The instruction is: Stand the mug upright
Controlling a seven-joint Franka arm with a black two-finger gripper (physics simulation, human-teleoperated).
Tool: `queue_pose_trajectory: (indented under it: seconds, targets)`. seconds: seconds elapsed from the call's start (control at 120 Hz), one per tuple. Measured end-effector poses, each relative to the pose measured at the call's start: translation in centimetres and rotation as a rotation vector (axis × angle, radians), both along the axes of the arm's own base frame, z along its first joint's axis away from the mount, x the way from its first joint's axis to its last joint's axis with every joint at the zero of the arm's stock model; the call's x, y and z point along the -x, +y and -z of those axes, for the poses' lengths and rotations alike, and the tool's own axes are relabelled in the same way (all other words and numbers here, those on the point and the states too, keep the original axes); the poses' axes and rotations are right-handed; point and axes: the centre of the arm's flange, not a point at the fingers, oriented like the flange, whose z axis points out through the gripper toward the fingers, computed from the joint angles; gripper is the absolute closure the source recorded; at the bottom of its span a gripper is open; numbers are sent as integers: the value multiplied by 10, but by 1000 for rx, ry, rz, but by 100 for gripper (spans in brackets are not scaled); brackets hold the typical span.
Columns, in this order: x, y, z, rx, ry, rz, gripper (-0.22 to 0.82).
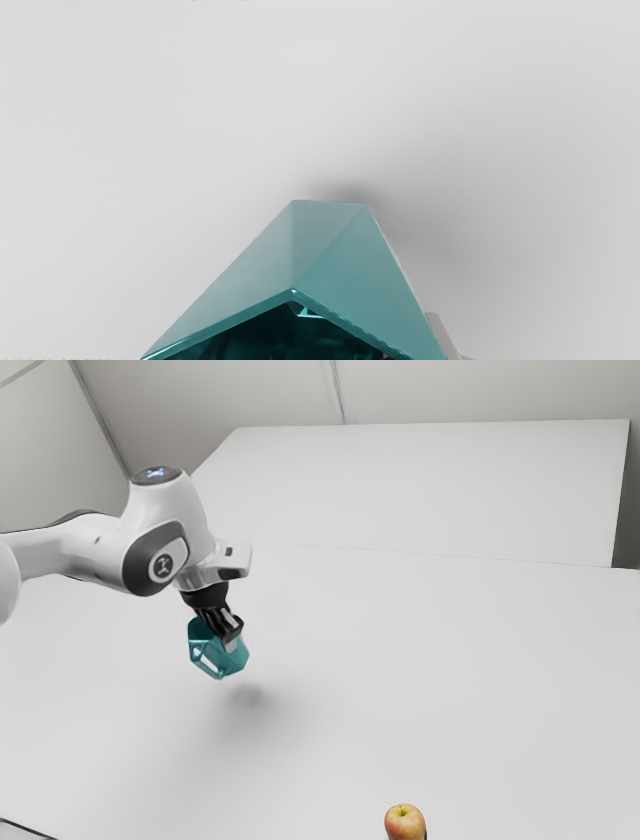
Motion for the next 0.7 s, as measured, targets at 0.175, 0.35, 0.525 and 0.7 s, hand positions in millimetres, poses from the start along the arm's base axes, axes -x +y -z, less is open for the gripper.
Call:
queue_pose_trajectory:
  seconds: [0.175, 0.35, 0.525, 0.7]
  targets:
    - [-5, -3, 12, -31, -20, -60, 79]
    - [-2, -4, 25, -46, -15, -123, 79]
    - [-2, -5, 39, -53, 2, -178, 79]
    - [-4, -6, 51, -57, 18, -221, 79]
